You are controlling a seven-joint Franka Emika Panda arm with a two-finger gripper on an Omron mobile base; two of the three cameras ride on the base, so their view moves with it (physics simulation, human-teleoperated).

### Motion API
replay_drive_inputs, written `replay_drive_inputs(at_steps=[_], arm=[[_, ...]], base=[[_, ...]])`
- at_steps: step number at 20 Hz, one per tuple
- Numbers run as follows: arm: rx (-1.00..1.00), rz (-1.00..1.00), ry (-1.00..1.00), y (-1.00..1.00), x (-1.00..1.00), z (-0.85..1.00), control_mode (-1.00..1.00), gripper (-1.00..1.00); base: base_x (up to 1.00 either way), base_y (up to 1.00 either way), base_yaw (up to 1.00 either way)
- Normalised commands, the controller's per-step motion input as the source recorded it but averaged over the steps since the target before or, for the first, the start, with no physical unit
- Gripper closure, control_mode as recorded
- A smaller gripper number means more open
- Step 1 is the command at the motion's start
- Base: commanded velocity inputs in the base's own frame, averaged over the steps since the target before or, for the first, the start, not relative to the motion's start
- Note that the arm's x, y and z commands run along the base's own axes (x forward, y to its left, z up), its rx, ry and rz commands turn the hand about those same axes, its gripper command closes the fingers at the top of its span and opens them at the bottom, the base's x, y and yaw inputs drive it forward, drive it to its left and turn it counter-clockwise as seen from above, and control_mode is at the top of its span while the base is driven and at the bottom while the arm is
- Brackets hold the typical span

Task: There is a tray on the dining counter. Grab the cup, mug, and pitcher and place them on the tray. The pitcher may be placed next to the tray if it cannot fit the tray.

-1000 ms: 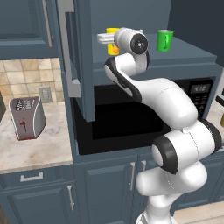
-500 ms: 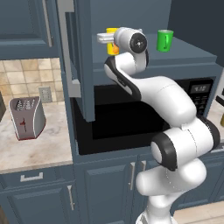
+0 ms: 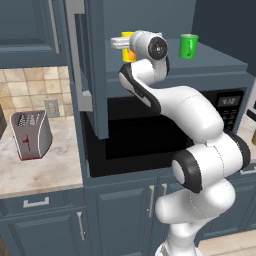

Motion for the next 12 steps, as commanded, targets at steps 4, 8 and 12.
replay_drive_inputs(at_steps=[4, 8, 12], arm=[[0.0, 0.0, 0.01, 0.0, 0.0, 0.0, -1.0, 1.0], [0.0, 0.0, 0.0, 0.0, 0.0, 0.0, -1.0, 1.0], [0.0, 0.0, 0.0, 0.0, 0.0, 0.0, -1.0, 1.0]], base=[[0.0, 0.0, 0.0], [0.0, 0.0, 0.0], [0.0, 0.0, 0.0]])
